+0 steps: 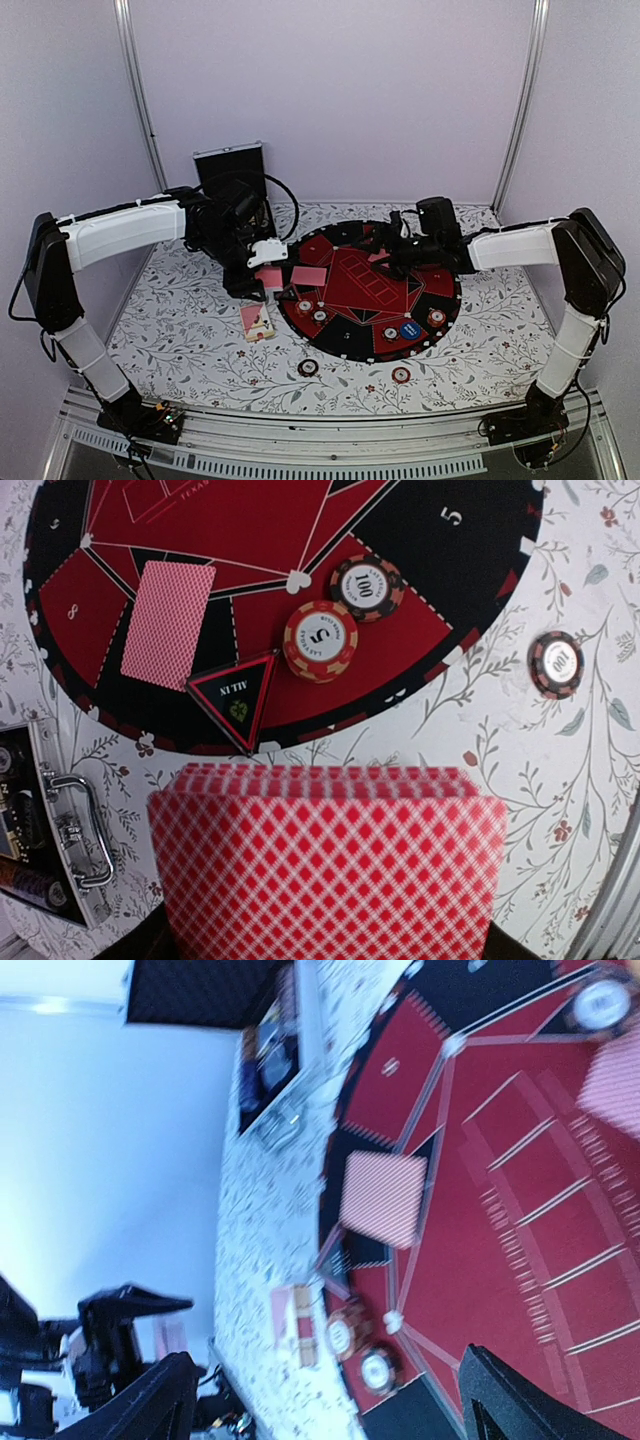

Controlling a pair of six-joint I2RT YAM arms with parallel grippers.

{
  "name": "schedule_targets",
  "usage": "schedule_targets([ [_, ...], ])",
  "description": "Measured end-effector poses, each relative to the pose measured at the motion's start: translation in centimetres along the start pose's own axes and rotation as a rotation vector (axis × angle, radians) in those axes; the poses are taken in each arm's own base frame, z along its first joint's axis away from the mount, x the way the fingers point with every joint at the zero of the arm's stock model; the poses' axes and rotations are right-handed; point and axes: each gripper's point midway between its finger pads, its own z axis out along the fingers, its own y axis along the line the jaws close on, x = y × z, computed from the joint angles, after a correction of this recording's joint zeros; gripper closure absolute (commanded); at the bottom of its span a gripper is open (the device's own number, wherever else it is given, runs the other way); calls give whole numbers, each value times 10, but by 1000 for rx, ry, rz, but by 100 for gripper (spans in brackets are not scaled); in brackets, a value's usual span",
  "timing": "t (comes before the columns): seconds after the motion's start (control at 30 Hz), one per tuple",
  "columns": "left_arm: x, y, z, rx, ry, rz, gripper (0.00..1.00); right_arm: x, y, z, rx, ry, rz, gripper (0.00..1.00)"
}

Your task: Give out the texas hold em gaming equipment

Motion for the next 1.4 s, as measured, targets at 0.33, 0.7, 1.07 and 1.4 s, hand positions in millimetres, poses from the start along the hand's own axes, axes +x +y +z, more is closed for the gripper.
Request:
schedule_targets([
  [0.33, -3, 6, 1, -29, -15, 0, 100, 109, 70, 54, -269, 325, 48, 8],
  [0.7, -4, 5, 2, -30, -17, 3, 100, 130, 113, 84, -398, 435, 50, 11],
  [1.07, -15, 3, -3, -33, -40, 22, 100, 145, 119, 109, -426, 496, 83, 13],
  [1.4, -22, 1, -4, -29, -52, 27, 100, 150, 141, 117, -478, 522, 67, 15],
])
